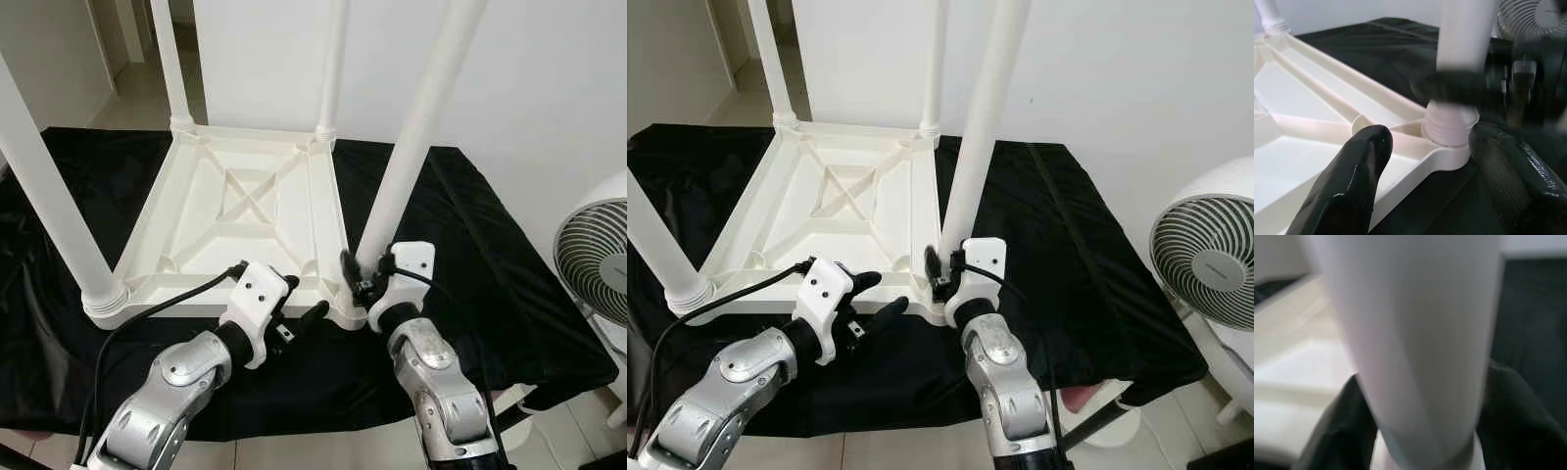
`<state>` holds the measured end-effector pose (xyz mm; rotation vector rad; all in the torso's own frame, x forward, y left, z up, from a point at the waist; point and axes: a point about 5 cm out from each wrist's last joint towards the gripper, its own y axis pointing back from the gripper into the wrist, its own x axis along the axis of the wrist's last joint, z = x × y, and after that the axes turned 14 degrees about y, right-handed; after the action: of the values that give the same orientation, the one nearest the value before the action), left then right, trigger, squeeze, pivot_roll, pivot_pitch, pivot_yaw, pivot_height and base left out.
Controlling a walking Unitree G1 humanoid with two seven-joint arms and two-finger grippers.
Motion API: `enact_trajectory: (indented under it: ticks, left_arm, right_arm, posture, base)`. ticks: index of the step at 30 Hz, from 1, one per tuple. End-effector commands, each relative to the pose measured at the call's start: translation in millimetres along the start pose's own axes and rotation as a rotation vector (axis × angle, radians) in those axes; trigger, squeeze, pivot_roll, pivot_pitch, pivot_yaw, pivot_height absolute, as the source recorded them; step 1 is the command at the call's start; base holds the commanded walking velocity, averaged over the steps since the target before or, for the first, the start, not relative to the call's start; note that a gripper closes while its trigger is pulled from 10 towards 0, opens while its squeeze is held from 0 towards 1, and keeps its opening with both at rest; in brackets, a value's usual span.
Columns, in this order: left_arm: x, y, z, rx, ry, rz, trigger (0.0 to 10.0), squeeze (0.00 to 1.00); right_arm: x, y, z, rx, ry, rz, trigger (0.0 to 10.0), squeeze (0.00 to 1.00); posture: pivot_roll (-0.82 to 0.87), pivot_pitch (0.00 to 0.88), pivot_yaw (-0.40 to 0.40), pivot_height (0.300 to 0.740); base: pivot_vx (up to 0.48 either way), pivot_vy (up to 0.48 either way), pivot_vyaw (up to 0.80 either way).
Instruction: Building children table
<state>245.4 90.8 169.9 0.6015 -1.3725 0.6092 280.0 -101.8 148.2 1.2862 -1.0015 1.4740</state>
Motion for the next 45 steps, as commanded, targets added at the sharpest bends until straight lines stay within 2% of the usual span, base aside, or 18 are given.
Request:
enact_trajectory:
  ticks: [1, 3, 5, 8, 9, 10, 11, 13, 16, 23, 24, 25, 26, 27, 28, 38, 43, 45]
  left_arm:
    - [0, -1.5, 1.4, -0.056, -0.001, -0.006, 10.0, 0.00]
    - [0, -1.5, 1.5, -0.059, -0.001, -0.004, 10.0, 0.00]
    - [-1, -3.1, -2.2, -0.036, 0.059, 0.022, 10.0, 0.00]
    - [-5, -3.6, -0.7, -0.042, 0.069, 0.018, 10.0, 0.00]
    - [-6, -3.6, 1.2, -0.054, 0.069, 0.011, 10.0, 0.00]
    - [-6, -3.6, 1.2, -0.054, 0.069, 0.011, 10.0, 0.00]
    - [-7, -3.6, 3.3, -0.067, 0.069, 0.006, 10.0, 0.00]
    - [-9, -3.9, 5.7, -0.083, 0.064, -0.004, 10.0, 0.00]
    - [-12, -4.4, 11.0, -0.128, 0.051, -0.027, 10.0, 0.00]
    - [-11, -4.7, 12.0, -0.141, 0.046, -0.029, 10.0, 0.00]
    - [-12, -4.4, 12.5, -0.142, 0.048, -0.028, 10.0, 0.00]
    - [-13, -4.3, 12.8, -0.141, 0.049, -0.029, 10.0, 0.00]
    - [-13, -4.3, 12.8, -0.141, 0.049, -0.029, 10.0, 0.00]
    - [-14, -4.2, 13.1, -0.140, 0.052, -0.031, 10.0, 0.00]
    - [-16, -4.0, 13.4, -0.138, 0.051, -0.037, 10.0, 0.00]
    - [-26, -2.1, 14.9, -0.141, 0.062, -0.075, 10.0, 0.00]
    - [-27, -1.9, 15.8, -0.142, 0.056, -0.077, 10.0, 0.00]
    - [-27, -1.9, 17.2, -0.146, 0.060, -0.080, 10.0, 0.00]
  right_arm:
    - [0, 0.7, 5.5, 0.037, -0.045, 0.020, 10.0, 1.00]
    - [1, 0.7, 6.3, 0.047, -0.043, 0.033, 10.0, 1.00]
    - [6, -2.8, 24.1, 0.104, 0.023, 0.092, 10.0, 1.00]
    - [8, -5.4, 33.7, 0.164, 0.069, 0.126, 10.0, 1.00]
    - [9, -6.9, 37.0, 0.197, 0.082, 0.138, 10.0, 0.21]
    - [9, -6.9, 37.0, 0.197, 0.082, 0.138, 10.0, 0.21]
    - [10, -7.8, 39.0, 0.239, 0.095, 0.148, 10.0, 0.00]
    - [9, -9.0, 41.4, 0.296, 0.121, 0.155, 10.0, 0.00]
    - [7, -12.0, 45.8, 0.472, 0.168, 0.161, 10.0, 0.00]
    - [2, -15.3, 46.0, 0.612, 0.176, 0.145, 10.0, 0.00]
    - [0, -15.7, 45.2, 0.632, 0.178, 0.142, 9.4, 0.00]
    - [-3, -16.3, 44.4, 0.645, 0.181, 0.139, 6.9, 0.00]
    - [-3, -16.3, 44.4, 0.645, 0.181, 0.139, 6.9, 0.00]
    - [-5, -17.3, 44.4, 0.657, 0.185, 0.137, 1.6, 0.00]
    - [-9, -17.8, 44.4, 0.662, 0.188, 0.129, 0.0, 0.00]
    - [-31, -17.1, 56.1, 0.584, 0.216, 0.055, 0.0, 0.00]
    - [-35, -17.5, 60.4, 0.482, 0.210, 0.020, 0.0, 0.00]
    - [-37, -16.4, 60.1, 0.388, 0.199, -0.001, 0.0, 0.00]
  posture:
    - [0.03, 0.066, -0.019, 0.740]
    - [0.03, 0.066, -0.019, 0.740]
    - [0.04, 0.047, -0.009, 0.740]
    - [0.03, 0.043, -0.004, 0.740]
    - [0.03, 0.041, 0.002, 0.740]
    - [0.03, 0.041, 0.002, 0.740]
    - [0.03, 0.041, 0.002, 0.740]
    - [0.03, 0.039, 0.007, 0.740]
    - [0.03, 0.036, 0.010, 0.740]
    - [0.04, 0.032, 0.000, 0.740]
    - [0.04, 0.033, -0.003, 0.740]
    - [0.04, 0.033, -0.003, 0.740]
    - [0.04, 0.033, -0.003, 0.740]
    - [0.05, 0.033, -0.005, 0.740]
    - [0.05, 0.033, -0.009, 0.740]
    - [0.04, 0.034, -0.012, 0.740]
    - [0.04, 0.036, -0.014, 0.740]
    - [0.03, 0.037, -0.018, 0.740]
  base:
    - [0.000, 0.000, 0.00]
    - [0.000, 0.000, 0.00]
    - [0.000, 0.000, 0.00]
    - [0.000, 0.000, 0.00]
    - [0.000, 0.000, 0.00]
    - [0.000, 0.000, 0.00]
    - [0.000, 0.000, 0.00]
    - [0.000, 0.000, 0.00]
    - [0.000, 0.000, 0.00]
    - [0.000, 0.000, 0.00]
    - [0.000, 0.000, 0.00]
    - [0.000, 0.000, 0.00]
    - [0.000, 0.000, 0.00]
    - [0.000, 0.000, 0.00]
    - [0.000, 0.000, 0.00]
    - [0.000, 0.000, 0.00]
    - [0.000, 0.000, 0.00]
    - [0.000, 0.000, 0.00]
